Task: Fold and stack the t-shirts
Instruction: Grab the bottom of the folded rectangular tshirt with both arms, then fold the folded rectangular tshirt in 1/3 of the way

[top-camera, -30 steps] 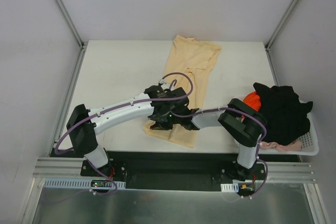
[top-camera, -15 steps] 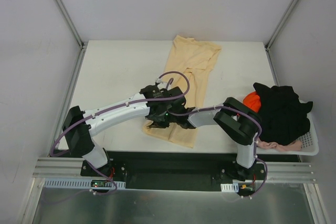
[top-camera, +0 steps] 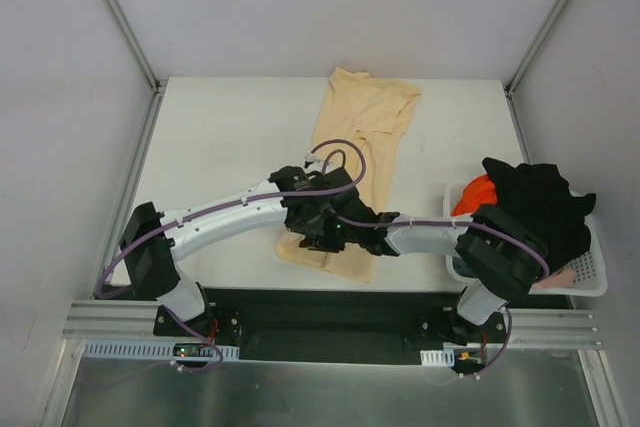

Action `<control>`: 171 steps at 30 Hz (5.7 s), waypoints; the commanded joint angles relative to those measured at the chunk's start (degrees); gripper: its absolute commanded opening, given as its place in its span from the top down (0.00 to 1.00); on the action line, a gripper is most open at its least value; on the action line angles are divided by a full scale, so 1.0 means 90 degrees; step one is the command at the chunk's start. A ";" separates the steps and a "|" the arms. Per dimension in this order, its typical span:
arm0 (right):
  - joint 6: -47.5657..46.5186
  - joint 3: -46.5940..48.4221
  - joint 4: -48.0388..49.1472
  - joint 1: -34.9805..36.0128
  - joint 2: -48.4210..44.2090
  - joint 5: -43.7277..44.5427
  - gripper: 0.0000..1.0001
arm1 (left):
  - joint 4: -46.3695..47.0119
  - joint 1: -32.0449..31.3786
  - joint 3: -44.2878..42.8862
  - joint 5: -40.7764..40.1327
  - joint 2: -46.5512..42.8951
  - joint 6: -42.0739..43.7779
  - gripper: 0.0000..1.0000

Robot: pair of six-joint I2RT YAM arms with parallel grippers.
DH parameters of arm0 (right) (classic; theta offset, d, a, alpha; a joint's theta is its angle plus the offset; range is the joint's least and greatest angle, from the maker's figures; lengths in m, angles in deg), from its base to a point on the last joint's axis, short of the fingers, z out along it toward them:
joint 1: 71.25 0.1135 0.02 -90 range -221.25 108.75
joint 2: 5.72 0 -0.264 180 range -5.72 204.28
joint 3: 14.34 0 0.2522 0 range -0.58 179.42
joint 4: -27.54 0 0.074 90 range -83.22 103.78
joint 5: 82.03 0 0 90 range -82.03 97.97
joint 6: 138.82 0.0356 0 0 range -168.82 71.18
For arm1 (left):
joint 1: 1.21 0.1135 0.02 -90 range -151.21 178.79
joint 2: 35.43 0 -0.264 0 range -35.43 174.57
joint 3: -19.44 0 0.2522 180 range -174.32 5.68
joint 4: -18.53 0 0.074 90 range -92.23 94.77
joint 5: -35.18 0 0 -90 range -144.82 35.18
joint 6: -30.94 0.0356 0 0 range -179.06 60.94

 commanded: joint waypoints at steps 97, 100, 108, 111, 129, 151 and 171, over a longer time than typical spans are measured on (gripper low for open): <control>0.0165 -0.2771 -0.2634 -0.0871 -0.3476 0.0130 0.32 | 0.3743 0.2587 0.3985 0.3948 -0.0280 0.0141 0.85; 0.0174 -0.2751 -0.2790 -0.0861 -0.3427 0.0218 0.32 | 0.3734 0.2597 0.3966 0.3871 -0.0241 0.0200 1.00; 0.0058 -0.2703 -0.2781 -0.0852 -0.3193 0.0131 0.58 | 0.3831 0.2597 0.4326 0.3675 -0.0854 0.0219 1.00; -0.0186 -0.2673 -0.2790 -0.0813 -0.3095 -0.0152 0.73 | 0.3987 0.2597 0.4677 0.3753 -0.1332 0.0161 1.00; 0.0038 -0.2507 -0.4040 0.0672 -0.4451 -0.0446 0.94 | 0.4135 0.1397 0.6310 0.4173 -0.4379 -0.1421 1.00; -0.1954 -0.0643 -0.4275 -0.1817 -0.4620 0.0033 0.96 | 0.4124 0.1591 0.2922 0.1997 -0.2351 0.0531 1.00; -0.3018 0.1350 -0.3963 -0.3575 -0.2589 0.0034 0.96 | 0.4593 0.2655 0.0129 0.2258 0.0315 0.1977 1.00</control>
